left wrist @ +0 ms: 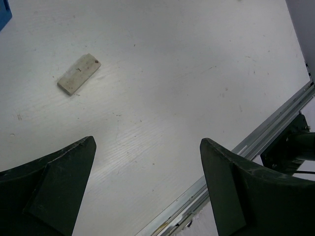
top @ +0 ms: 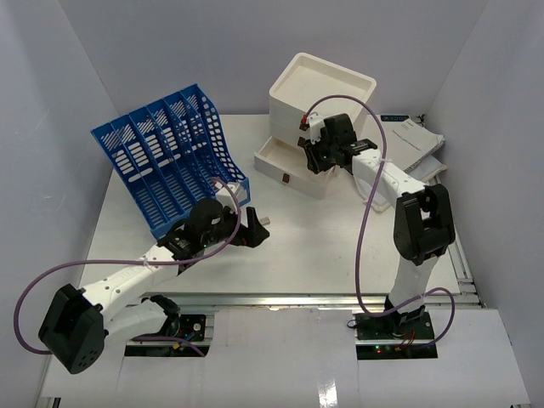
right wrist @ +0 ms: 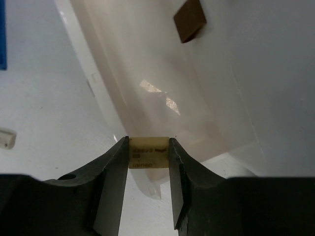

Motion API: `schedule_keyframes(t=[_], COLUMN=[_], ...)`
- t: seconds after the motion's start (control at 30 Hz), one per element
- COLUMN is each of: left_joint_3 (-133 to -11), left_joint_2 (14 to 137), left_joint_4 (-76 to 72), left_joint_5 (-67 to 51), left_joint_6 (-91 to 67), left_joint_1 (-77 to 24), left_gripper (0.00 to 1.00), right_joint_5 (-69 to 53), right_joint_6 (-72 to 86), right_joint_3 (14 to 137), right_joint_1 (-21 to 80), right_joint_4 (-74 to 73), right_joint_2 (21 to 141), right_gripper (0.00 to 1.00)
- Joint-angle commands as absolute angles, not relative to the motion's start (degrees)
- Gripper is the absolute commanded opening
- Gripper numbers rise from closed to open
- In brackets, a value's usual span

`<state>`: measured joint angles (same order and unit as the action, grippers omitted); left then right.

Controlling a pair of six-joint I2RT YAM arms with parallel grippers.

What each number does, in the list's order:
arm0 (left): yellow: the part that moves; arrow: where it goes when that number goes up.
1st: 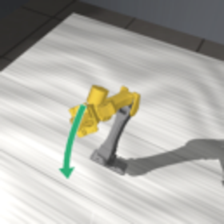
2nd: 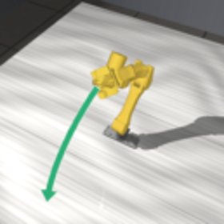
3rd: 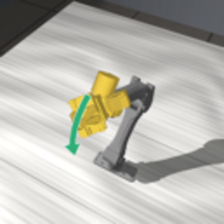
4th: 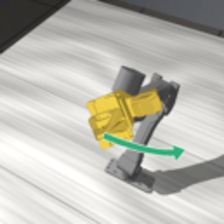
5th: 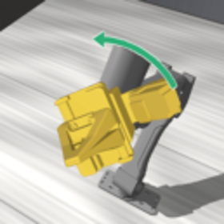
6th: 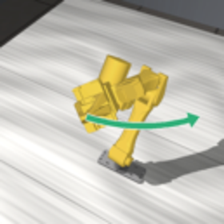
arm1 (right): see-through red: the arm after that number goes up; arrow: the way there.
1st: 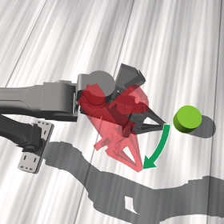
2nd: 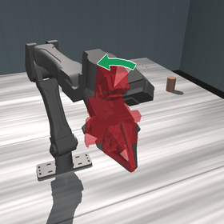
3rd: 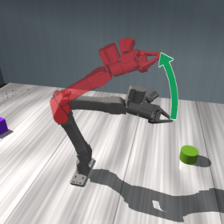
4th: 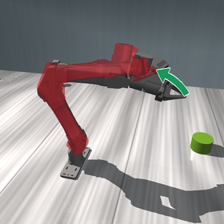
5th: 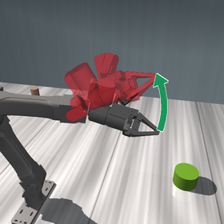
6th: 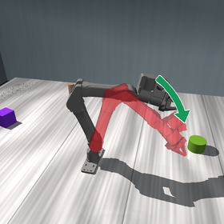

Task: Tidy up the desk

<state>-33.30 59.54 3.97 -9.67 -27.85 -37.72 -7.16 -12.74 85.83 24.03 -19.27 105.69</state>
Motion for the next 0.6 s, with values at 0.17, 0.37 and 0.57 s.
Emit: schedule_keyframes(t=[0.17, 0.37, 0.57], left_joint_3=[-34.34, -37.3, -45.54], left_joint_2=[64.92, 70.05, 81.41], left_joint_4=[4.13, 6.51, 13.02], left_joint_5=[-2.72, 4.29, 14.98], left_joint_6=[-27.43, -30.98, -37.82], left_joint_1=[-40.39, -42.77, -45.81], left_gripper=[0.98, 0.98, 0.95], right_joint_5=[-2.84, -11.69, -35.15], right_joint_6=[-7.96, -11.02, -20.51], right_joint_3=[88.15, 83.7, 66.19], right_joint_1=[23.99, 23.91, 17.52], right_joint_4=[-15.21, -18.11, -14.71], right_joint_2=[105.33, 98.84, 80.84], right_gripper=[0.83, 0.9, 0.9])
